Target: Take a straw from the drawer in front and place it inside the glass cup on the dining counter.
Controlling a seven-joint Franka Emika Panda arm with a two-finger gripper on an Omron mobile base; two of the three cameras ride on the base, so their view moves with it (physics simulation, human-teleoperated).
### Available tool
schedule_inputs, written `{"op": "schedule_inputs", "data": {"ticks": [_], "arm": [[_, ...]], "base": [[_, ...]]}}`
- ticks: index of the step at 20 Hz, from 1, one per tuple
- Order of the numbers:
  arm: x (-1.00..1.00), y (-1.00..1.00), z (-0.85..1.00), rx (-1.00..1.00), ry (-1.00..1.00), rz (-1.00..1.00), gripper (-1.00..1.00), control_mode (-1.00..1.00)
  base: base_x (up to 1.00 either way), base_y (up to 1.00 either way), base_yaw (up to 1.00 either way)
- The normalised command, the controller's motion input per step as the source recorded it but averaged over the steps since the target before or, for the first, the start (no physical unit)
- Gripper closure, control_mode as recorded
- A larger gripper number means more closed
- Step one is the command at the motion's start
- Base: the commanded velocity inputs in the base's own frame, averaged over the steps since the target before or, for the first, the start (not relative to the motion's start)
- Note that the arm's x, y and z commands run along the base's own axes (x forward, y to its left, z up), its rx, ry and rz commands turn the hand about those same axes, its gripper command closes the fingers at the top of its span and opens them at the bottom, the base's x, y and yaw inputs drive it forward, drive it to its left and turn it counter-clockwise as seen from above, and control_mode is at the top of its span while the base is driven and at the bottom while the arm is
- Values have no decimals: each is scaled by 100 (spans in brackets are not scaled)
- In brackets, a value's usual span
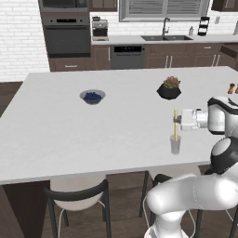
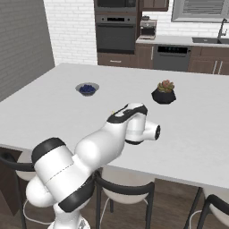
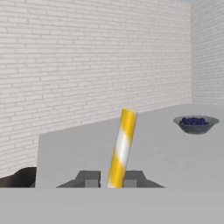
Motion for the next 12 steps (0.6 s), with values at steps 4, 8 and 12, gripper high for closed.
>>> {"op": "schedule_inputs", "data": {"ticks": [4, 8, 12], "arm": [[9, -9, -9, 0, -1, 0, 100, -100], [0, -23, 0, 0, -5, 0, 100, -100], [0, -21, 0, 0, -6, 0, 100, -100]], "base": [[0, 0, 0], [0, 0, 0], [0, 0, 0]]}}
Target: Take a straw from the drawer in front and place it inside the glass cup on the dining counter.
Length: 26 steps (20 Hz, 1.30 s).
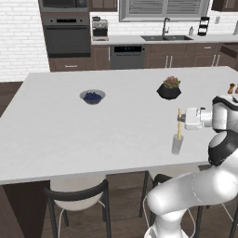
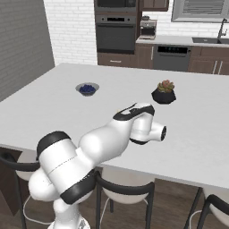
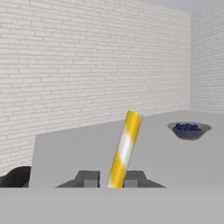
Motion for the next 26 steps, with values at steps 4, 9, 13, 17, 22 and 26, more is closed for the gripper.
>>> {"op": "schedule_inputs", "data": {"ticks": [4, 9, 13, 17, 22, 26], "arm": [[0, -1, 4, 0, -5, 0, 100, -100], [0, 0, 11, 0, -2, 0, 100, -100], [-4, 2, 8, 0, 0, 0, 100, -100], [-26, 8, 4, 0, 0, 0, 100, -100], [-24, 10, 0, 0, 0, 0, 100, -100], [-1, 1, 4, 0, 0, 0, 100, -100]], "base": [[0, 0, 0], [0, 0, 0], [0, 0, 0], [0, 0, 0], [0, 0, 0], [0, 0, 0]]}}
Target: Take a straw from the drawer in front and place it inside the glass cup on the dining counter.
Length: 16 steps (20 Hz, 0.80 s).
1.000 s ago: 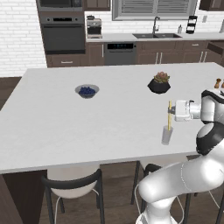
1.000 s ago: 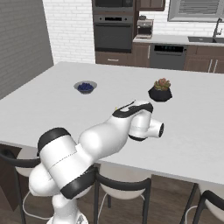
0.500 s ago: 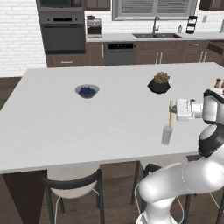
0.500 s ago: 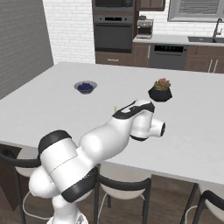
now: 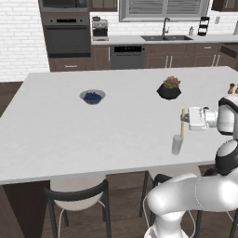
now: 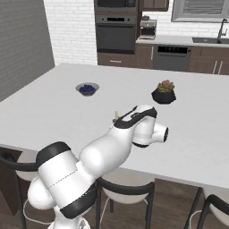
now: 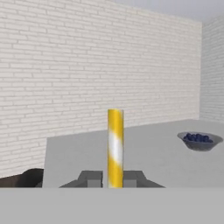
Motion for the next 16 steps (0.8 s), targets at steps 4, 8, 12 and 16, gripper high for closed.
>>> {"op": "schedule_inputs", "data": {"ticks": [4, 8, 12, 16], "arm": [[4, 0, 2, 0, 0, 0, 100, -100], [14, 0, 0, 0, 0, 0, 100, -100], [16, 0, 0, 0, 0, 0, 100, -100], [18, 0, -7, 0, 0, 0, 100, -100]], "base": [[0, 0, 0], [0, 0, 0], [0, 0, 0], [0, 0, 0]]}}
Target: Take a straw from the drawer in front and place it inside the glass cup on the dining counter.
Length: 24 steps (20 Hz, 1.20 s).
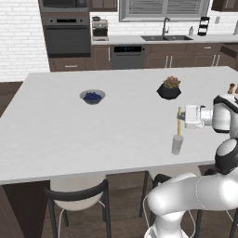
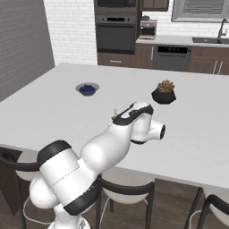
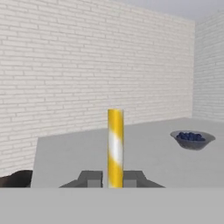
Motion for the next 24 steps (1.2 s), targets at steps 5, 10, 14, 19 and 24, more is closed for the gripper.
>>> {"op": "schedule_inputs", "data": {"ticks": [5, 10, 14, 19, 24], "arm": [[2, 0, -19, 0, 0, 0, 100, -100], [0, 0, -21, 0, 0, 0, 100, -100], [0, 0, -19, 0, 0, 0, 100, -100], [0, 0, -19, 0, 0, 0, 100, -100], [0, 0, -22, 0, 0, 0, 100, -100]], "base": [[0, 0, 0], [0, 0, 0], [0, 0, 0], [0, 0, 0], [0, 0, 0]]}}
